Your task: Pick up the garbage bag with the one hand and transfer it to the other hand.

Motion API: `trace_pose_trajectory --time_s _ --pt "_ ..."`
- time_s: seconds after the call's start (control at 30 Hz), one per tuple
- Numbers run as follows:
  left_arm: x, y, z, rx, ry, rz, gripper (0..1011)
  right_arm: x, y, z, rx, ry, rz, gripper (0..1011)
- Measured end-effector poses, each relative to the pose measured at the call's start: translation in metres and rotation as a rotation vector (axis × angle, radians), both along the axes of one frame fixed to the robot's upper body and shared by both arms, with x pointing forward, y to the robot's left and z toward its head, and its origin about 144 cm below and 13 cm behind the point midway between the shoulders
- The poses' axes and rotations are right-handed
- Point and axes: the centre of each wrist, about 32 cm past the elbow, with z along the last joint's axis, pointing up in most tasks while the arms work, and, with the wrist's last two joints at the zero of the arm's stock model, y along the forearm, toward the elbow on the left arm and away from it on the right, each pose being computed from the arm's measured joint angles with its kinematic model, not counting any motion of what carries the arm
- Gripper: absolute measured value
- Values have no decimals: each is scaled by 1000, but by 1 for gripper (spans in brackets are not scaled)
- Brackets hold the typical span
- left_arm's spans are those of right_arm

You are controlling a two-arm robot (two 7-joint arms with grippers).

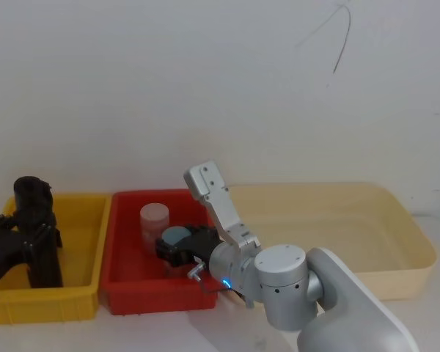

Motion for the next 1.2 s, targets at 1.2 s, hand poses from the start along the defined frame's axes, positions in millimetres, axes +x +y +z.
trace_pose_trajectory --time_s 1.2 --pt "6 -3 26 22 -35 -61 553 -7 -9 21 35 -49 23 663"
